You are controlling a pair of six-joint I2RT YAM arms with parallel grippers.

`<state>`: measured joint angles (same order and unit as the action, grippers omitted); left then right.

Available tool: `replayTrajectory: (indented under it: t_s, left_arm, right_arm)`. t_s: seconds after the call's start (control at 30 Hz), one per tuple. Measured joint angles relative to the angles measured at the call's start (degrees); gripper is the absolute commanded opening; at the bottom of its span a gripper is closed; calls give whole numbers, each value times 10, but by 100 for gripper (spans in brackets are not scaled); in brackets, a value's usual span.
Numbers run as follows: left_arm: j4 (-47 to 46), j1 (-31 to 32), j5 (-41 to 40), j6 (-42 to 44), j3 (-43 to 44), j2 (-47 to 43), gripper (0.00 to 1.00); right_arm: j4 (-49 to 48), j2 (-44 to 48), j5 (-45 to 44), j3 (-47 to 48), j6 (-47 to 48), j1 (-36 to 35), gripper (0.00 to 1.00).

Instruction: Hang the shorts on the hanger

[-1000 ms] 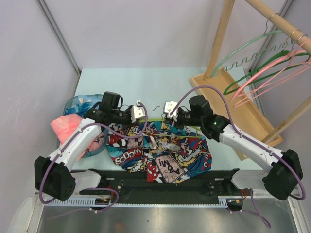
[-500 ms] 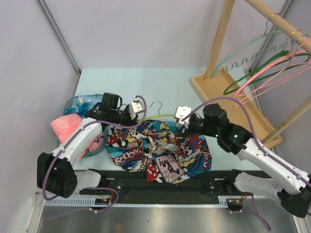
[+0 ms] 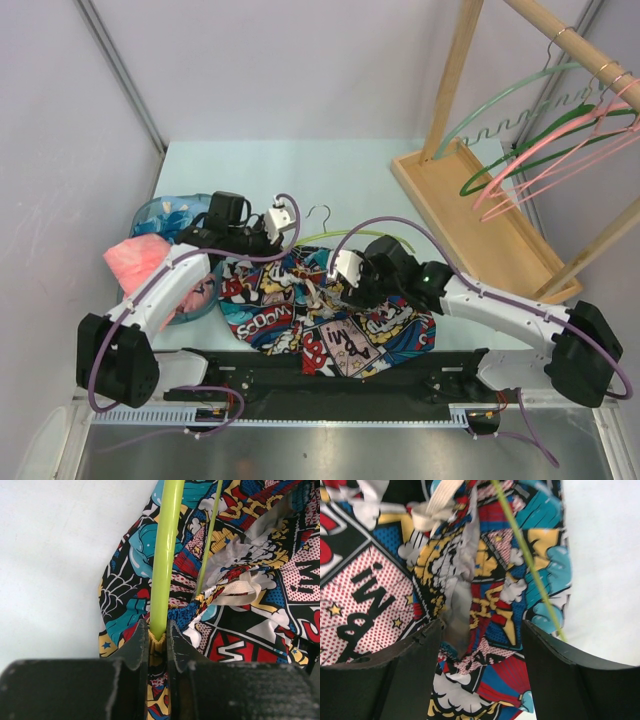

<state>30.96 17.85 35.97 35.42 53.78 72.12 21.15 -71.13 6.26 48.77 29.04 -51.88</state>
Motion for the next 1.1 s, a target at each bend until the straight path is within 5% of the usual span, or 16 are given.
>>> replayTrajectory:
  t_s: [0.33, 0.43, 0.6, 1.1]
  left_arm:
    - [-4, -12, -4, -14, -23, -5, 0]
    - [-2, -22, -3, -16, -23, -10, 0]
    - [16, -59, 12, -14, -22, -13, 0]
    - [107, -161, 160, 75, 7, -25, 0]
  right_arm:
    - [-26, -34, -8, -75, 25, 9, 62]
    - [-26, -34, -13, -83, 26, 36, 48]
    - [-19, -10, -24, -84, 15, 87, 0]
    - [9, 108, 28, -85, -80, 250, 0]
